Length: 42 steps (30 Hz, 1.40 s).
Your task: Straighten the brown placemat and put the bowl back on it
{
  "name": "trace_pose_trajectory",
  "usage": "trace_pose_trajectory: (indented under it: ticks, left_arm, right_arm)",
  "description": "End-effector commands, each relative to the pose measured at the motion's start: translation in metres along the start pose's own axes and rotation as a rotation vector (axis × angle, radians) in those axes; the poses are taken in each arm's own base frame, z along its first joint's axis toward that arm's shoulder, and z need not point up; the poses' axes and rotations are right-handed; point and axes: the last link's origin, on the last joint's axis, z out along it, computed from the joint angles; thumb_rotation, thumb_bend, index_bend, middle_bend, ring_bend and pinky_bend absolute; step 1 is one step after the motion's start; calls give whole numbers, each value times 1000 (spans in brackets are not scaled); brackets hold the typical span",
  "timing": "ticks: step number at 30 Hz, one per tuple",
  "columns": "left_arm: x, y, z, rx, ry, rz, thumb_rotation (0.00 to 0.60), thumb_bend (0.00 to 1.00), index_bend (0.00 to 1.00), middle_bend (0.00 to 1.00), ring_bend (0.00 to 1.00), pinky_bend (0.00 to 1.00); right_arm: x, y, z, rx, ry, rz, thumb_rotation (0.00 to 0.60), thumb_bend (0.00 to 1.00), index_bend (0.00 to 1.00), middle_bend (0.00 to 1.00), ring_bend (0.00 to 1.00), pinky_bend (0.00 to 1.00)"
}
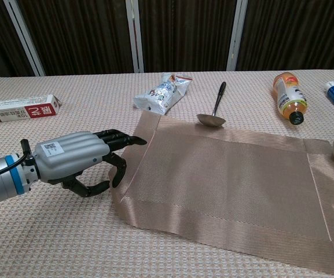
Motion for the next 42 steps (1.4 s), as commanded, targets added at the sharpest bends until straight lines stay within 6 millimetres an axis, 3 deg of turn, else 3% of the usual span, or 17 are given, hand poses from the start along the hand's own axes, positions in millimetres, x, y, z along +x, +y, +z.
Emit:
trace_pose_trajectory:
  ticks: [1,20,42]
  left_arm:
    - [3,6,-12,-16,13,-8,600,473,695,0,0,0]
    - [8,53,-74,21,-199,-66,600,455,698,0,0,0]
    - [8,46,-110,130,-260,-6,600,453,700,0,0,0]
  right_arm:
    - [1,0,0,2,4,2,600,0,0,0,0,0]
    - [5,-3,-3,12,14,4,600,0,0,0,0,0]
    - [9,-6,-5,27,25,12,600,0,0,0,0,0]
